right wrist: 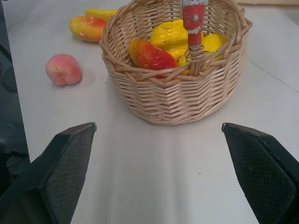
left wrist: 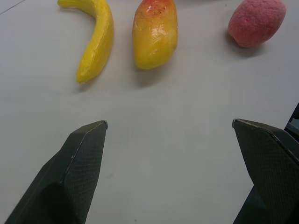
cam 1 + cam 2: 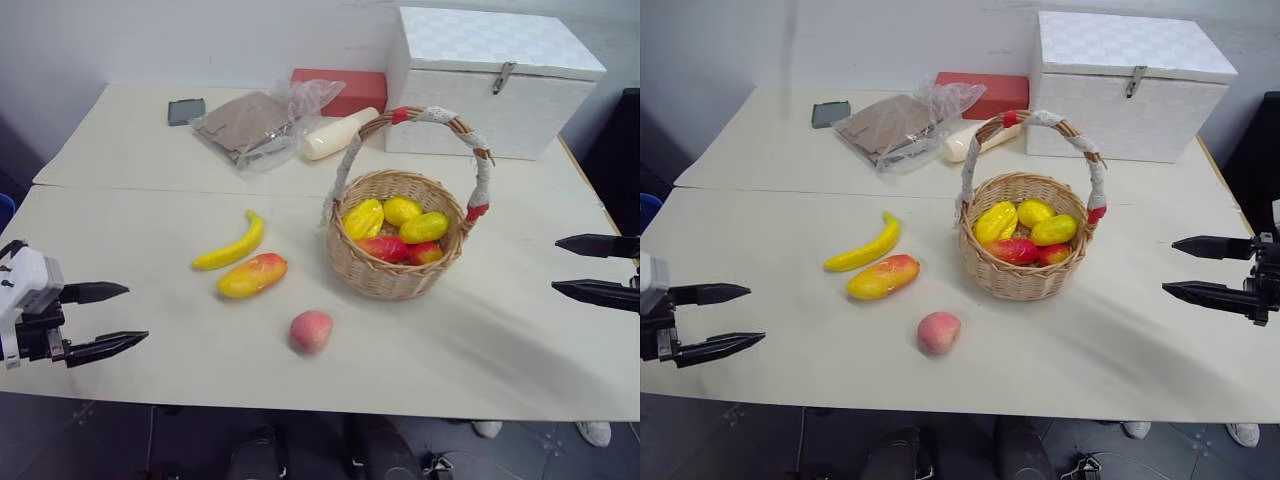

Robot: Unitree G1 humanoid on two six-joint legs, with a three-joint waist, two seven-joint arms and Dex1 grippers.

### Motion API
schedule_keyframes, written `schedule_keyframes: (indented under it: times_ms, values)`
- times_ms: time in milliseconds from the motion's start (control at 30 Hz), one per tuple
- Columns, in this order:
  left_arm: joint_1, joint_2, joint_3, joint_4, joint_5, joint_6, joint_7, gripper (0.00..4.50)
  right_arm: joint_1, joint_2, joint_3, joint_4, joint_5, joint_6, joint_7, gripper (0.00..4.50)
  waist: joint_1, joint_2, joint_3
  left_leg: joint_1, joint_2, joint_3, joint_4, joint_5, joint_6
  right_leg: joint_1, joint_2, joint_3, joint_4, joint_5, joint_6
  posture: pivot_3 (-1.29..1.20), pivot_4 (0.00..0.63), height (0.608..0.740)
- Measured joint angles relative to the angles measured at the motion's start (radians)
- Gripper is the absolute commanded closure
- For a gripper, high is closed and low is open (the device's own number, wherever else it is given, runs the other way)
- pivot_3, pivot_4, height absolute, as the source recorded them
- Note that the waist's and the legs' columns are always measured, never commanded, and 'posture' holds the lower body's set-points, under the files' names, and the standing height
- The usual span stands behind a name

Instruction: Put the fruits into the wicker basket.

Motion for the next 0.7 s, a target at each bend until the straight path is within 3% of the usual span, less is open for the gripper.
schedule_keyframes:
  times_ms: [700]
  values:
    - [-0.042,-0.001,-0.03,0.038,0.012,-0.047,0.04,0.0,0.005,0.009,0.0,-0.025,-0.01,-0.004,-0.02,0.05,0.001,0.0,0.0,0.0,0.0,0.0,0.0,0.0,0.0,0.0,0.0,0.0,0.0,0.0,0.0,0.0,0.15,0.74]
